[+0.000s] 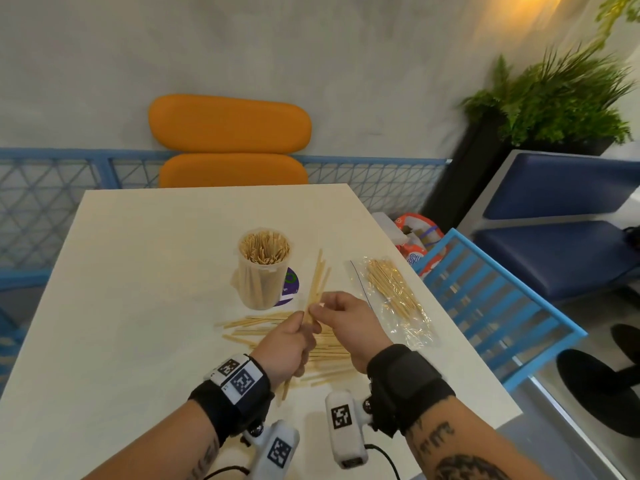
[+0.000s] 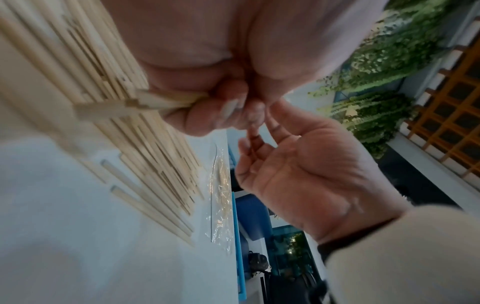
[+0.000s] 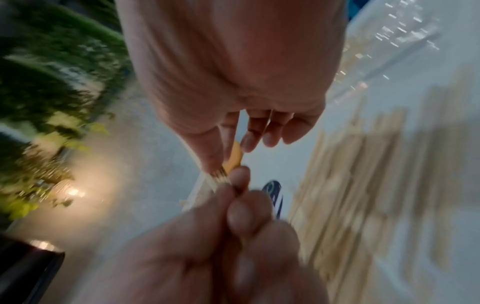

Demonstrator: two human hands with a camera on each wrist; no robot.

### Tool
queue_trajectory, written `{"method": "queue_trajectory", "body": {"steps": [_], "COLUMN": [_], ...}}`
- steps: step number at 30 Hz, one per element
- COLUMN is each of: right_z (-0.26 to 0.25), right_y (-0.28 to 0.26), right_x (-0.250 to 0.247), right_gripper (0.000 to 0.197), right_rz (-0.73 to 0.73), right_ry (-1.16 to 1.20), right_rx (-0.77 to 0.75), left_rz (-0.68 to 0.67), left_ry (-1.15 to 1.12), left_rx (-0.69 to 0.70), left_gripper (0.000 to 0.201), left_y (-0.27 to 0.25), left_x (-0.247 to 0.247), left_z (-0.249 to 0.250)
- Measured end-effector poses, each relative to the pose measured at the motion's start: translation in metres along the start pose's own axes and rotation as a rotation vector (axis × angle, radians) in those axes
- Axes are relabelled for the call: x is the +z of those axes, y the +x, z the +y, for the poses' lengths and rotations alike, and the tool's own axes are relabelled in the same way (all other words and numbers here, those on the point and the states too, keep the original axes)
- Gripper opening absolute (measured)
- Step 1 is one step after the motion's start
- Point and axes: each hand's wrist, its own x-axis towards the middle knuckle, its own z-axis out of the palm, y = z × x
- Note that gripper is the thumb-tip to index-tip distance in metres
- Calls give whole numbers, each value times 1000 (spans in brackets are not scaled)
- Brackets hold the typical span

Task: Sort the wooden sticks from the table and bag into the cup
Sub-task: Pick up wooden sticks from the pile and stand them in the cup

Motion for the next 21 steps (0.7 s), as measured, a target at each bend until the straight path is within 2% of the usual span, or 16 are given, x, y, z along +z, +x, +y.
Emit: {"method": "queue_trajectory", "body": {"steps": [2,4,7,10,17,19,21], "right_z": [-8,-19,-24,-18,-16,-11,-5], "right_y": [6,12,19,25,19,16,12], "right_x": [-4,-6,-6,-5,-13,-12,-11], "right_gripper": [44,52,39,28,31,41,52], "right_rz": [71,101,62,15,-281,-285,-200], "right_ry": [-39,-55,-281,-433,-328,-210,-28], "right_rx": [-68,-169,-278,-304,-267,-250,-207], "left_rz": [-32,-88,-139,-155,-173,-133,-62], "left_ry": [-65,-96,-85,-106,-159,-229,-304], "left_rx": [-76,-105,-105,-90,-72,-65,-26], "left_gripper": [18,20,21,20,21,19,19], "left_y": [-3,-5,-7,-7,-9,-6,-2], "left_x": [1,2,4,5,1,2,2], "left_z": [-1,-3,-3,-1,-1,1,6]}}
